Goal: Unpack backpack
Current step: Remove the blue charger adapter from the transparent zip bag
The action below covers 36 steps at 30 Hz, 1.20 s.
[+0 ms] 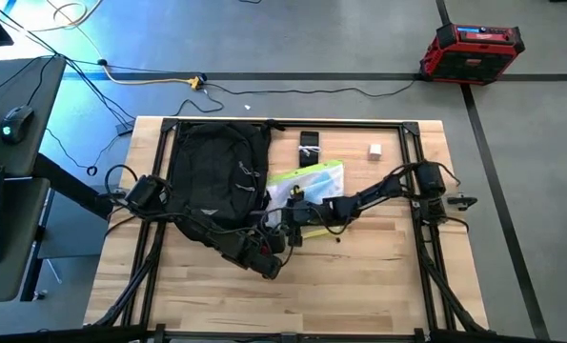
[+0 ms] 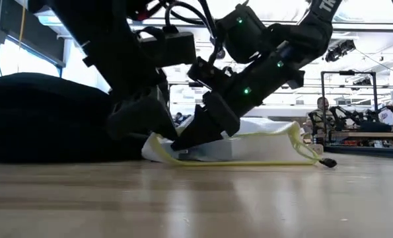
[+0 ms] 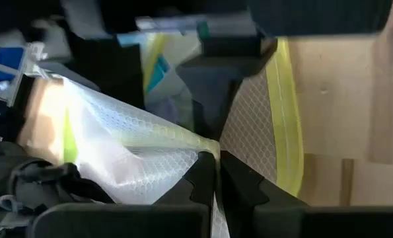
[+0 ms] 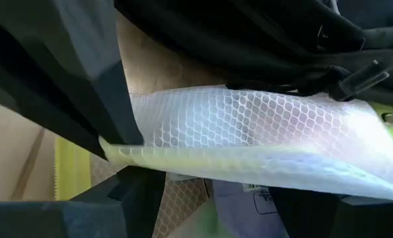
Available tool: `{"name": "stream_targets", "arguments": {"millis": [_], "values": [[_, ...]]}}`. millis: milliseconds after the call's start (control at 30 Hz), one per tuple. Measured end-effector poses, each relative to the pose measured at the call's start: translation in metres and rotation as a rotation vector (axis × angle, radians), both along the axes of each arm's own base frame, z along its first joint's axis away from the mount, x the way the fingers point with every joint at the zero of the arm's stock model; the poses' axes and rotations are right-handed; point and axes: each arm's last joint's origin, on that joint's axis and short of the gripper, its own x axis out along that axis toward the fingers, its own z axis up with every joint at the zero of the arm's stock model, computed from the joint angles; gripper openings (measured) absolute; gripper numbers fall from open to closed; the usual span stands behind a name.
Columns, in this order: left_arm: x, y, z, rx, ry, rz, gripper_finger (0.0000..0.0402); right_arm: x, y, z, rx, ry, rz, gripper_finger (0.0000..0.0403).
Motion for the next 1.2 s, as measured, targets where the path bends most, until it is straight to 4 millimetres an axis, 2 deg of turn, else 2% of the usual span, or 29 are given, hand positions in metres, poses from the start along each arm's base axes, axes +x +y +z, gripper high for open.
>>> {"name": "stream_targets", "arguments": {"millis": [133,267,500,767,900,1033,1100,1200], "values": [[-0.004,-0.009,0.002,0.025,-0.034,-0.003,0.0,0.001,0.005,0.001,0.021,-0.024,0.026,0.0241],[-0.007,-0.014,0.003,0.063,-0.076,0.015,0.0,0.002,0.006,0.002,0.039,-0.048,0.044,0.0269],[-0.013,-0.012,0.006,0.085,-0.128,0.105,0.0,0.009,0.005,-0.005,0.051,-0.127,0.065,0.0317],[-0.014,-0.011,0.006,0.089,-0.131,0.118,0.0,0.025,0.003,-0.012,0.103,-0.118,0.048,0.0316],[-0.014,-0.011,0.006,0.088,-0.129,0.118,0.0,0.036,0.004,-0.018,0.126,-0.02,0.046,0.0315],[-0.015,-0.011,0.005,0.092,-0.124,0.117,0.0,0.039,0.005,-0.021,0.092,0.069,0.012,0.0287],[-0.015,-0.01,0.005,0.096,-0.124,0.122,0.0,0.039,0.008,-0.021,0.08,0.085,-0.002,0.0251],[-0.016,-0.009,0.005,0.103,-0.126,0.133,0.0,0.041,0.011,-0.018,0.076,0.105,-0.004,0.0177]]}}
